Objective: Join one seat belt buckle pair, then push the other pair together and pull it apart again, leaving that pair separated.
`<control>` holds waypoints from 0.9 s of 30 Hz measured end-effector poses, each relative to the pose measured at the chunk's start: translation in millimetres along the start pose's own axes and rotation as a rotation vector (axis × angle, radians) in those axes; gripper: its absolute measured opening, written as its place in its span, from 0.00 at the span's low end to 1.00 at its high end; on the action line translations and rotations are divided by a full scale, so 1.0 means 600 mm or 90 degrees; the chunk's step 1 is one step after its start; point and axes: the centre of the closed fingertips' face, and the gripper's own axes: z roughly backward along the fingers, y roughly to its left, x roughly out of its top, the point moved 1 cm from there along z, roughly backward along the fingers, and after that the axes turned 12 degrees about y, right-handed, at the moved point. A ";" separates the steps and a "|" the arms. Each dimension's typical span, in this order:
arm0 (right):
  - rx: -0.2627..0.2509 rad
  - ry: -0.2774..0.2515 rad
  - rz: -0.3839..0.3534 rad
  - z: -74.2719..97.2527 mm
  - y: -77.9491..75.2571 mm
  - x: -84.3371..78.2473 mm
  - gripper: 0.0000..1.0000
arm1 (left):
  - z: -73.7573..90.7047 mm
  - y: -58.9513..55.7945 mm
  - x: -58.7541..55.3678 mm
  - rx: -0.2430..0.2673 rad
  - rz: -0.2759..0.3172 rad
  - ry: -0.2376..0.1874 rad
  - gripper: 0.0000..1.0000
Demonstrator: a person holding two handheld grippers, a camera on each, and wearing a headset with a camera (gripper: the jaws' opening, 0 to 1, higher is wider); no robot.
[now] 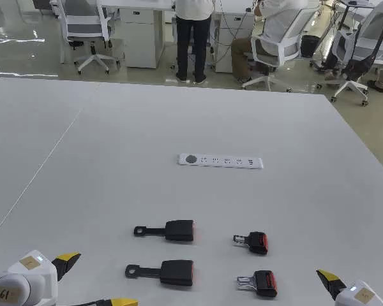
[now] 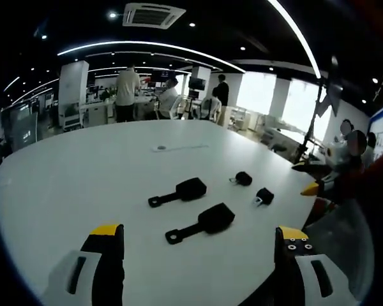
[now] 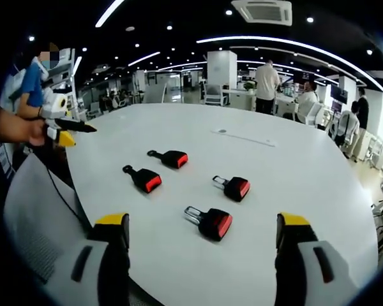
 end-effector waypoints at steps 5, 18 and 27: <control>-0.001 0.000 0.002 -0.002 -0.001 0.001 0.97 | 0.000 0.000 0.001 0.000 0.000 -0.001 1.00; -0.004 -0.002 0.000 -0.001 -0.006 0.004 0.97 | -0.004 -0.001 0.008 -0.005 -0.004 -0.002 1.00; -0.004 -0.001 0.000 0.000 -0.007 0.004 0.97 | -0.006 0.000 0.008 -0.006 -0.003 -0.002 1.00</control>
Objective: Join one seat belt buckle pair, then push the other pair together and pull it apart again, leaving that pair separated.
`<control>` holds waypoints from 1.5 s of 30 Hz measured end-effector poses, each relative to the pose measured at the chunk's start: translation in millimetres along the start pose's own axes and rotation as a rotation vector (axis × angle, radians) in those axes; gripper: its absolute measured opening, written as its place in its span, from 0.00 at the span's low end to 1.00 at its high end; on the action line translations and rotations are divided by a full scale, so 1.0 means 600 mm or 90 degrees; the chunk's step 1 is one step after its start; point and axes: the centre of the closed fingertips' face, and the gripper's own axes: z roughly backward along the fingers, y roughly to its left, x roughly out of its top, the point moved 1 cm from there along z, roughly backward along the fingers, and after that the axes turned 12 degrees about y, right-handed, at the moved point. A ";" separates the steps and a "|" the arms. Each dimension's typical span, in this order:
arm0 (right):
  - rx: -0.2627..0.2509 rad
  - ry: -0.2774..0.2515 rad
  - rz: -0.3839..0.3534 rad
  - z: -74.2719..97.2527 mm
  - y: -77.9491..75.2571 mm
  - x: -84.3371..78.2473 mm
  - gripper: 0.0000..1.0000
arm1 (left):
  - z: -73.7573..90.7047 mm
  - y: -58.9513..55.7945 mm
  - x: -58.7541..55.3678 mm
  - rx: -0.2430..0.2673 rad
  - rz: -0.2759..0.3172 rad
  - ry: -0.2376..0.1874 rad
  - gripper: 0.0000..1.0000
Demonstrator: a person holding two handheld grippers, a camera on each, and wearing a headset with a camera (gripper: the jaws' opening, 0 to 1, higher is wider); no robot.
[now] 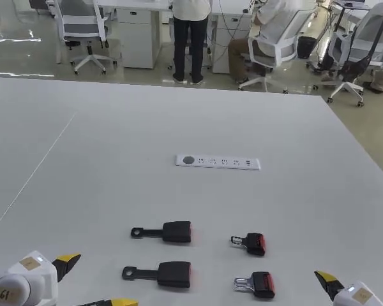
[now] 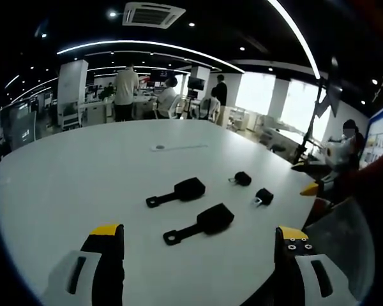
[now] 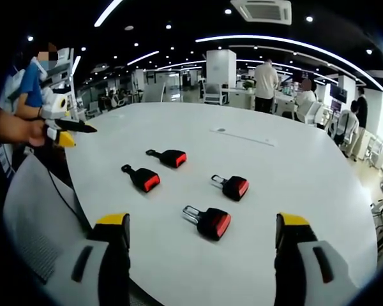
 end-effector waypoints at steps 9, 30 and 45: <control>0.004 0.003 0.002 -0.003 0.002 -0.001 0.97 | 0.001 0.003 -0.003 0.001 -0.002 0.002 1.00; 0.009 0.004 0.004 -0.006 0.008 0.003 0.97 | 0.002 0.004 -0.002 0.001 0.002 0.001 1.00; 0.018 0.010 0.007 -0.011 0.009 0.001 0.97 | -0.002 0.004 -0.005 -0.003 0.005 0.002 1.00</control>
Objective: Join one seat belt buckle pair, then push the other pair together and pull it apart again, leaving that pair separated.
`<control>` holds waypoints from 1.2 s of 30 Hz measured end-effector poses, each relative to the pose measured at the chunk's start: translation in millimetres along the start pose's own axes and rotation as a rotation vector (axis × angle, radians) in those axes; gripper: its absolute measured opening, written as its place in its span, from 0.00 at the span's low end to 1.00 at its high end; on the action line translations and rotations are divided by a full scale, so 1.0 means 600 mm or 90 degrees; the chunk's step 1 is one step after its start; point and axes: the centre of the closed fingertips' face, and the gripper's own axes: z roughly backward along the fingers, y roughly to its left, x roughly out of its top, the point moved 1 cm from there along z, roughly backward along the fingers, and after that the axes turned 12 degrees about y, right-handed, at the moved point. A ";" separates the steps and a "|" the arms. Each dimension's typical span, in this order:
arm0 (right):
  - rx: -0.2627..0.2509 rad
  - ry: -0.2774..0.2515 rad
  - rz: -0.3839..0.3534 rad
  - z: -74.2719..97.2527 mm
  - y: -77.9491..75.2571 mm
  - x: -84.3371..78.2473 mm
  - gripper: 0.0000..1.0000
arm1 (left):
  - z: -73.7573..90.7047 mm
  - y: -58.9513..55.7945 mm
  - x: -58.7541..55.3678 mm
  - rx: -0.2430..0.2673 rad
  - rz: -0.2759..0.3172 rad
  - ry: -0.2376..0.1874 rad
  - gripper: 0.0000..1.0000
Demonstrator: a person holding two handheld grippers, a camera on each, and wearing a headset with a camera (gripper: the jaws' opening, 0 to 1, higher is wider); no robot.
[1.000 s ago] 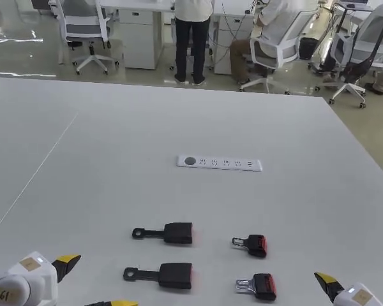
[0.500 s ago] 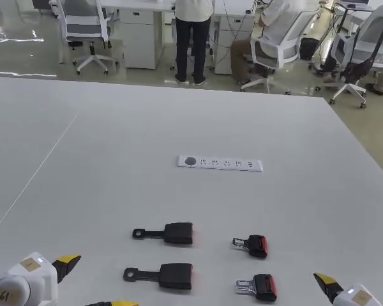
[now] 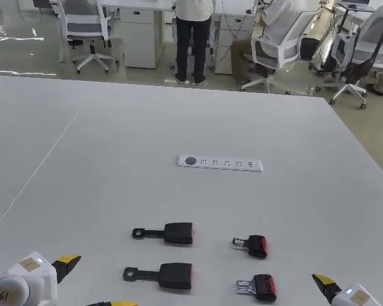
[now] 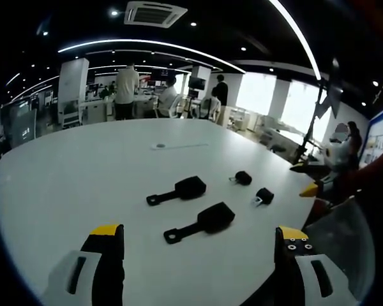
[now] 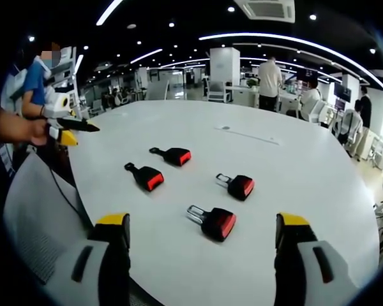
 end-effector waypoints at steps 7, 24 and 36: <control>0.007 0.004 0.004 -0.002 0.002 0.002 0.96 | -0.006 -0.005 -0.001 -0.010 -0.007 0.002 1.00; 0.038 0.019 0.017 -0.021 0.005 0.001 0.96 | -0.023 -0.011 0.000 -0.024 -0.036 0.019 0.98; 0.081 0.054 0.042 -0.052 0.002 -0.005 0.92 | -0.054 -0.023 -0.004 -0.060 -0.095 0.052 0.88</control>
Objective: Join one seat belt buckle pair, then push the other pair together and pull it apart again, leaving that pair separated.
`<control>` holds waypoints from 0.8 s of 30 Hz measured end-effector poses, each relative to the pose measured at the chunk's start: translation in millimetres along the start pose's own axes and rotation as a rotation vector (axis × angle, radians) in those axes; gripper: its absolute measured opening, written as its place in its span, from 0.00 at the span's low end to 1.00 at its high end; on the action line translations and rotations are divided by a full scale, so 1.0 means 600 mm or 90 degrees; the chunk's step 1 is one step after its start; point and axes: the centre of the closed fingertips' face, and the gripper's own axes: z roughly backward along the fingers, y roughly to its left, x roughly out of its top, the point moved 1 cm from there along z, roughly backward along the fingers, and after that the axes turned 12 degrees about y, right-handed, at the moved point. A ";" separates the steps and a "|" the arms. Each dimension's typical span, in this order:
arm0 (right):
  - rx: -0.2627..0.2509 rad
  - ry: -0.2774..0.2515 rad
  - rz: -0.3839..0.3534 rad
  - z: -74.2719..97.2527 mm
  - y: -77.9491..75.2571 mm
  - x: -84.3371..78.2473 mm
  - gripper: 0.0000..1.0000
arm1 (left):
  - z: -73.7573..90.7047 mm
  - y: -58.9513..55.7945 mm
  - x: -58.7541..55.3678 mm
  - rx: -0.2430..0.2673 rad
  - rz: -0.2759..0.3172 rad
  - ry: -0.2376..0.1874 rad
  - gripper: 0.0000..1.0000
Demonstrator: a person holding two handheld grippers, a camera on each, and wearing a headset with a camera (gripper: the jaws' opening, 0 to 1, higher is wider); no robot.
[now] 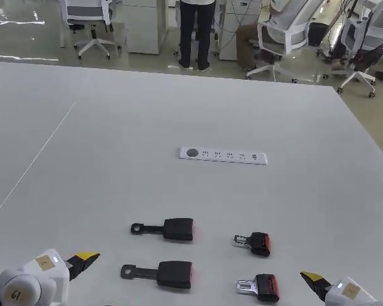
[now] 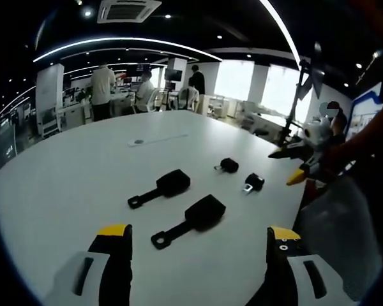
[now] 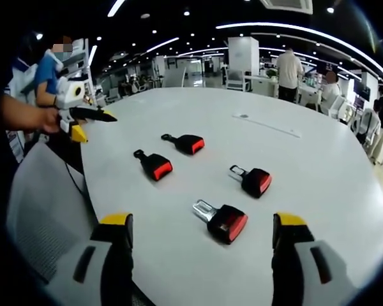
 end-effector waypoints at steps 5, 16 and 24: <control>0.022 0.022 0.025 -0.019 -0.003 0.000 0.91 | -0.018 0.002 0.000 -0.015 -0.022 0.023 0.86; 0.075 0.065 0.082 -0.050 -0.022 -0.001 0.84 | -0.069 0.007 0.010 -0.058 -0.092 0.065 0.76; 0.140 0.104 0.121 -0.072 -0.035 -0.004 0.81 | -0.114 0.023 0.010 -0.092 -0.144 0.109 0.74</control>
